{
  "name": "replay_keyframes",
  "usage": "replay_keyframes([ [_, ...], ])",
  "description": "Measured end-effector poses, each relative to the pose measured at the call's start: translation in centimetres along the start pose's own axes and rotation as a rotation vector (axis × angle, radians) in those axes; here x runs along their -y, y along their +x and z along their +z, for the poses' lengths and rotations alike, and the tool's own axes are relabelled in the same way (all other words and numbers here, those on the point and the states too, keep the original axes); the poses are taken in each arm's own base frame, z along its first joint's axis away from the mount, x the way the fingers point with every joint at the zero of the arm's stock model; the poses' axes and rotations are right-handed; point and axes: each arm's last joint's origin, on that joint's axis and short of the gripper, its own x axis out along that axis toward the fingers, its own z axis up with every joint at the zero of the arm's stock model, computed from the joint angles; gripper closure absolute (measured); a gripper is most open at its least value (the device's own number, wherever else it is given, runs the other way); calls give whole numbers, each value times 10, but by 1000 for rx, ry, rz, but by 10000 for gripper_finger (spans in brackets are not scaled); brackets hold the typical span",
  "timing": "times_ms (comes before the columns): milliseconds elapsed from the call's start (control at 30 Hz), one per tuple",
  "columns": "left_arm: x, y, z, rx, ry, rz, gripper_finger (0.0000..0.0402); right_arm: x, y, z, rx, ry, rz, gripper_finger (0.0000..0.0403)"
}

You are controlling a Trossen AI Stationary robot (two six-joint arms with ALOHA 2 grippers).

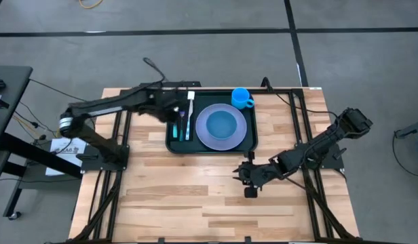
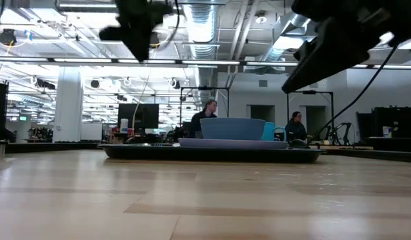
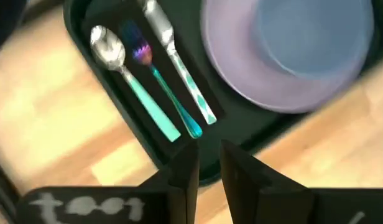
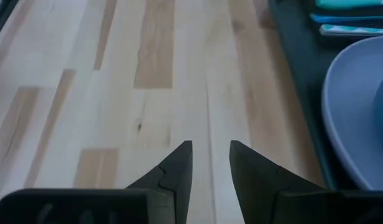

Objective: Set up tray
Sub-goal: Return to Home Position

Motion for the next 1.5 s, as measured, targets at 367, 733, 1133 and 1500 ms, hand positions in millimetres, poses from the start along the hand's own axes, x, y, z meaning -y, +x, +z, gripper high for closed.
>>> replay_keyframes([
  [367,32,-60,-87,460,435,-488,349,-9,-30,18,183,-41,75,303],
  [733,-28,28,-157,643,475,-924,349,-8,-81,-24,437,-35,41,303],
  [1133,-80,81,-207,793,498,-1074,349,21,-89,-92,641,49,170,303],
  [1500,-90,81,-221,860,585,-1036,349,34,-88,-125,663,4,244,303],
])
